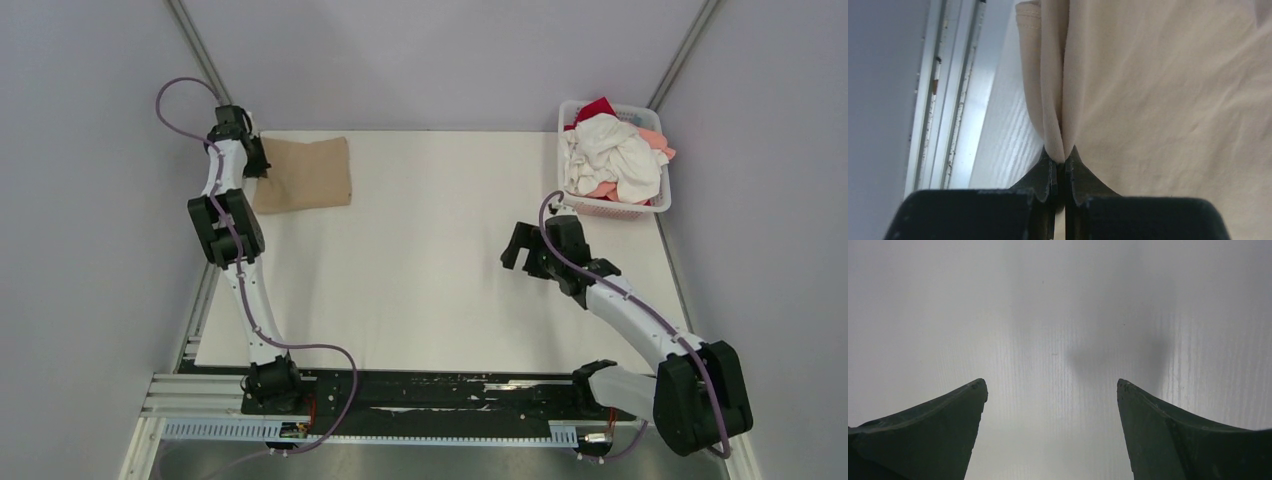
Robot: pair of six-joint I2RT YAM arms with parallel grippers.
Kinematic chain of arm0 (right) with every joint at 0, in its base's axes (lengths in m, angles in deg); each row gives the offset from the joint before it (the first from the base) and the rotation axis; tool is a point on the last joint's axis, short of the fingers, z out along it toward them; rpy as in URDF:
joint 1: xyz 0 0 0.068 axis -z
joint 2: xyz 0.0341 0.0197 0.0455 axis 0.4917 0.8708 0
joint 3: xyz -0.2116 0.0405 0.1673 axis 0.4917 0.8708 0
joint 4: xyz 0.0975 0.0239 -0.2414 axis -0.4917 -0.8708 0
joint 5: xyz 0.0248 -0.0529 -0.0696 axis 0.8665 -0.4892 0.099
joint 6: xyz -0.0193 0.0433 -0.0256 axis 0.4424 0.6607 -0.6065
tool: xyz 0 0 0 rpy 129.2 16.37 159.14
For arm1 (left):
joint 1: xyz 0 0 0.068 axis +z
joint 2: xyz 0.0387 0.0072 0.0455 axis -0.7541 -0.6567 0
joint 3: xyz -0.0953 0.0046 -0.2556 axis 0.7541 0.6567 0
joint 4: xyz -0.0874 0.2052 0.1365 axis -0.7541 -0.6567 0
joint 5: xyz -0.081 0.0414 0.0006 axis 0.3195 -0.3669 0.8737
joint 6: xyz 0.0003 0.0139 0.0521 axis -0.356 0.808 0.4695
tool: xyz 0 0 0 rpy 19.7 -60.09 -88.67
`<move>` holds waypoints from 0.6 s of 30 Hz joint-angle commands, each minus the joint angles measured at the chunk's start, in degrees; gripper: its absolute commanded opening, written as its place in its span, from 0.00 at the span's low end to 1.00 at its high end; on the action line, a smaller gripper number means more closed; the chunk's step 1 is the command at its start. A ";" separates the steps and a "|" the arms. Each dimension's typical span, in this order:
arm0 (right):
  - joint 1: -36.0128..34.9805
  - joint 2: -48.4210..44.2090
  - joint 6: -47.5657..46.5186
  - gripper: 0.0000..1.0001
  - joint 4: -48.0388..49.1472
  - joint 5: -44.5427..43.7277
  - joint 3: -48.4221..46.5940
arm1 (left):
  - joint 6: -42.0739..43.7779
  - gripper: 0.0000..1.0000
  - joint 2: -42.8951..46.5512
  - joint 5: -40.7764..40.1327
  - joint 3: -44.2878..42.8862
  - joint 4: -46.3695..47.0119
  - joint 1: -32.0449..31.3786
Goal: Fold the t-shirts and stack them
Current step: Put the neatly folded tshirt into the corner of the board with the left arm
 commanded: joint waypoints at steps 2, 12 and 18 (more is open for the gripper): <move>0.25 -4.58 2.25 1.00 0.85 -2.52 0.19 | 2.09 0.00 -1.91 -3.59 -7.15 2.05 0.57; 0.34 -11.07 3.87 1.00 -2.79 -3.94 1.16 | -6.48 0.77 2.68 -9.91 -8.96 2.79 0.61; 0.35 -14.87 5.12 1.00 -4.90 -4.91 1.04 | -17.08 1.00 19.79 -5.74 2.33 -0.07 -1.55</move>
